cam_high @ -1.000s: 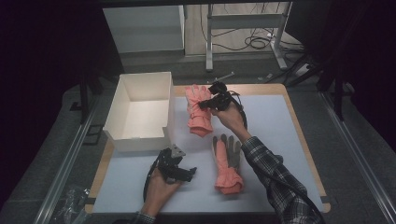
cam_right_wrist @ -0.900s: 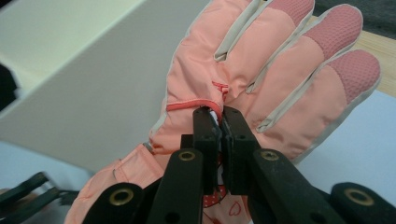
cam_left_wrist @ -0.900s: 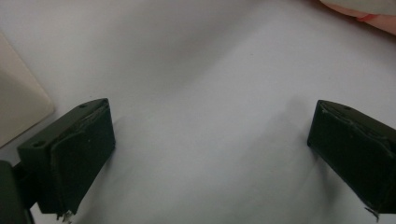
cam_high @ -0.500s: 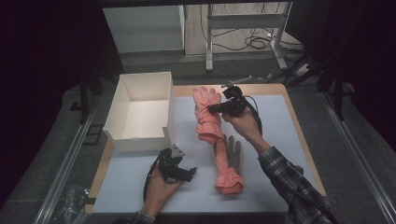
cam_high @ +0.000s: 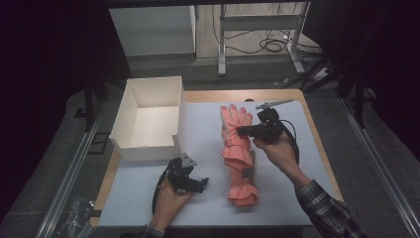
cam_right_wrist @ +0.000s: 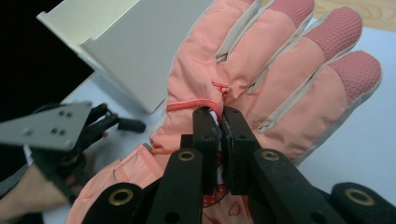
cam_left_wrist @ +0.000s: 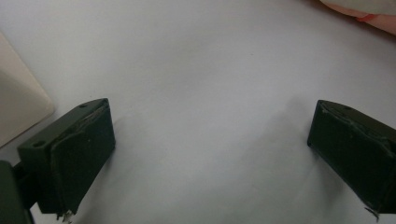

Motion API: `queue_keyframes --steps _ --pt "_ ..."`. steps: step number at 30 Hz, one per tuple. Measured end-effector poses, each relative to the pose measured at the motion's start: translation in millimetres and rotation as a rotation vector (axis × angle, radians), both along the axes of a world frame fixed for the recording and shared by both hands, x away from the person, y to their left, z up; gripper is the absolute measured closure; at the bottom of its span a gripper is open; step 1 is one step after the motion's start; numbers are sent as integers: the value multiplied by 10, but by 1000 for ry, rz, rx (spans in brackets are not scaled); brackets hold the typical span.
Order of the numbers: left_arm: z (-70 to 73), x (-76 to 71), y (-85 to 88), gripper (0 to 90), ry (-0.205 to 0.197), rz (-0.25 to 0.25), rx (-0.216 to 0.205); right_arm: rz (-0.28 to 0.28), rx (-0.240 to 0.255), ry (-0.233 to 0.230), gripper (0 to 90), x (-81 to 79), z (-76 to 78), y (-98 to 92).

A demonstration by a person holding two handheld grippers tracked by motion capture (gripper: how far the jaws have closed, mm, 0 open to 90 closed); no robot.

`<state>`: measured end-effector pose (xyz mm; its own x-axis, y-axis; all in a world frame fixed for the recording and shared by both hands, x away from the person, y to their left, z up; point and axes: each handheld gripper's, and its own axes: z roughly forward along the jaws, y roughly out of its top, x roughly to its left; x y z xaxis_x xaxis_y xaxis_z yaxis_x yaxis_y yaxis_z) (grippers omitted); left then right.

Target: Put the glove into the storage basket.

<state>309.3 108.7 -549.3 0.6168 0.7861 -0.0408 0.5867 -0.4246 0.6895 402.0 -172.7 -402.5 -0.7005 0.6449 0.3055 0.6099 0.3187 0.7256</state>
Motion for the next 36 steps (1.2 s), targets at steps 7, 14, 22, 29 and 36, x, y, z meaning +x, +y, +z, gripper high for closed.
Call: queue_keyframes --steps 7,14,22,29,36 --pt "1 0 0 9 1 0 0 -19 2 -6 846 -298 -18 -138" --pt "2 0 0 9 3 -1 0 -17 -10 27 843 -525 -176 -213" --pt "0 -1 -1 9 0 1 -1 -41 -97 43 829 -649 -535 -110" --pt "1 -2 0 9 2 -2 2 -75 -89 24 825 -698 -758 -147" --pt "-1 -2 -3 9 1 1 -2 -33 -90 -11 698 -696 -713 -167"
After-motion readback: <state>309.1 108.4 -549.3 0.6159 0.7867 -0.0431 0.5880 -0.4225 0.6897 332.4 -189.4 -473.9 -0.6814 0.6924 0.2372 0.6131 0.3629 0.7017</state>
